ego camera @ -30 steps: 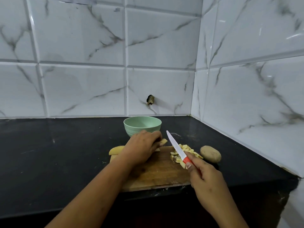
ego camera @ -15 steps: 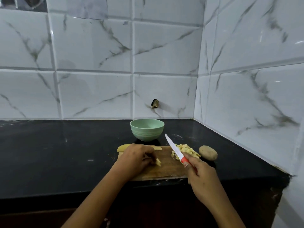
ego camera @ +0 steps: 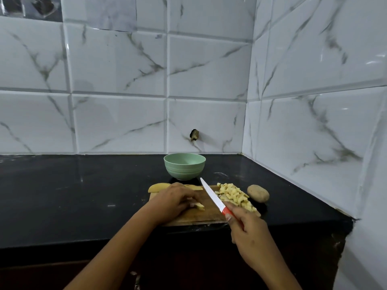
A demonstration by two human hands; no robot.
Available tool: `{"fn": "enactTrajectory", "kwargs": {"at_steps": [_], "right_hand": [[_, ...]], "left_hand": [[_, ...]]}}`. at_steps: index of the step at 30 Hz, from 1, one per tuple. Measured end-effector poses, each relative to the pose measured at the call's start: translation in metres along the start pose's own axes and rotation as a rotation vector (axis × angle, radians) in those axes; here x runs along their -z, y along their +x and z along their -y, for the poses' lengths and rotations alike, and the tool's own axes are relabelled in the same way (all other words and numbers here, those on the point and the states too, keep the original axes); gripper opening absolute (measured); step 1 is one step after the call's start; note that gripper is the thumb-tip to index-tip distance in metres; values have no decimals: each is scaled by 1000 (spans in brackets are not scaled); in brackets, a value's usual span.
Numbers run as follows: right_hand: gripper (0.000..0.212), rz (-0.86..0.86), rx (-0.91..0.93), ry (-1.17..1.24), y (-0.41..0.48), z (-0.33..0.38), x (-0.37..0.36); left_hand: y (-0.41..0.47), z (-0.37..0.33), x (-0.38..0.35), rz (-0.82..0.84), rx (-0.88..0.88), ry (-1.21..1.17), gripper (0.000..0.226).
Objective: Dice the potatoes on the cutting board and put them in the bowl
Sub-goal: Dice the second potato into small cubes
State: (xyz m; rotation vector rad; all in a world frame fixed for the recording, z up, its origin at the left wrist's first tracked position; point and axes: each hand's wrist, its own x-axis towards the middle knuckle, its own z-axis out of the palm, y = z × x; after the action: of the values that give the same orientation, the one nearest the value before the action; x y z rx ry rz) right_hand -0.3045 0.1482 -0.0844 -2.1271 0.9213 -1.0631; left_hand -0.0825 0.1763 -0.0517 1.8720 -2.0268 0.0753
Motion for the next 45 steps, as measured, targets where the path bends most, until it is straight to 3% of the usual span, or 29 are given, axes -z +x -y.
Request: {"fn": "enactTrajectory", "kwargs": {"at_steps": [7, 13, 24, 31, 34, 39, 42, 45], "right_hand": [[36, 6, -33, 15, -3, -4, -2], [37, -22, -81, -30, -1, -6, 3], [37, -8, -89, -186, -3, 3, 9], [38, 16, -67, -266, -6, 16, 6], [39, 42, -18, -325, -5, 27, 6], [42, 9, -9, -494, -5, 36, 9], [43, -3, -50, -550, -6, 37, 11], [43, 7, -60, -544, -9, 38, 12]], "left_hand": [[12, -8, -2, -7, -16, 84, 22], [9, -5, -3, -90, -64, -25, 24], [7, -1, -7, -90, -71, -127, 31], [0, -1, -6, -236, 171, -123, 32], [-3, -2, -8, -212, 239, -92, 35], [-3, -5, -7, -129, 188, 5, 41], [-2, -7, -9, -34, 112, 83, 36], [-3, -8, -8, -72, 128, 42, 28]]}}
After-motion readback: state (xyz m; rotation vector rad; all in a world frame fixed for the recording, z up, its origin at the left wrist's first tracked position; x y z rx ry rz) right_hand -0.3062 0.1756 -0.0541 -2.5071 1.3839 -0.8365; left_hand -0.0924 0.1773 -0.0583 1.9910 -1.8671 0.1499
